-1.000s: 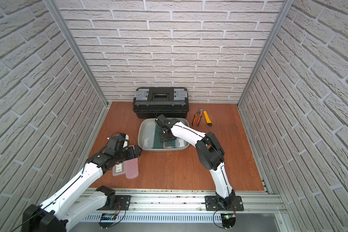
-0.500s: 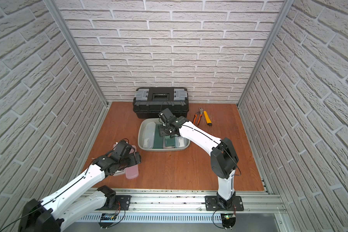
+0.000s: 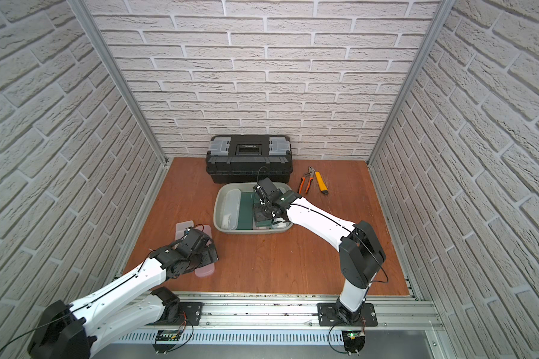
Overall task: Put the pencil case into the storage box
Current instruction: Place the pencil case at the storage box, then pick up the pencil case from the center of the board.
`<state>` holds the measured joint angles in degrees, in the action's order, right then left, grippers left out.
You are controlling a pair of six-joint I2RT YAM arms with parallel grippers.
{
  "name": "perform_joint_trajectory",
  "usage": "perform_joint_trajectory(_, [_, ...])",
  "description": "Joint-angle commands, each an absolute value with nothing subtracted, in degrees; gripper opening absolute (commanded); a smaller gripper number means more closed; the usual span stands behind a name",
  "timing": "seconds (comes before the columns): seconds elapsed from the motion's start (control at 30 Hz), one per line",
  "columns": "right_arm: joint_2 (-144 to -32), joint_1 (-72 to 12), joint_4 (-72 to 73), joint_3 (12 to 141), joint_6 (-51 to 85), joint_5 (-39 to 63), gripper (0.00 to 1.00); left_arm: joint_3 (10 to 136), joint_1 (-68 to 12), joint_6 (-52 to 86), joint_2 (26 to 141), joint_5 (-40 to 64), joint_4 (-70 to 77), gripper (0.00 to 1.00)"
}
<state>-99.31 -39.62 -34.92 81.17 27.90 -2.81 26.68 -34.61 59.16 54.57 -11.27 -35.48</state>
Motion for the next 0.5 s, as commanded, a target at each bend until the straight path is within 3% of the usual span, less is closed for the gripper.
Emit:
perform_joint_trajectory(0.0, [-96.37,-40.23,-32.87,80.73,28.82,-3.56,0.64,26.10,-35.47,60.02,57.46,-12.47,-33.44,0.98])
perform_joint_trajectory(0.47, [-94.48,-40.41,-33.13,79.18,28.13,-3.65,0.65,30.21,-42.82,61.41,64.38,-16.54,-29.73,0.98])
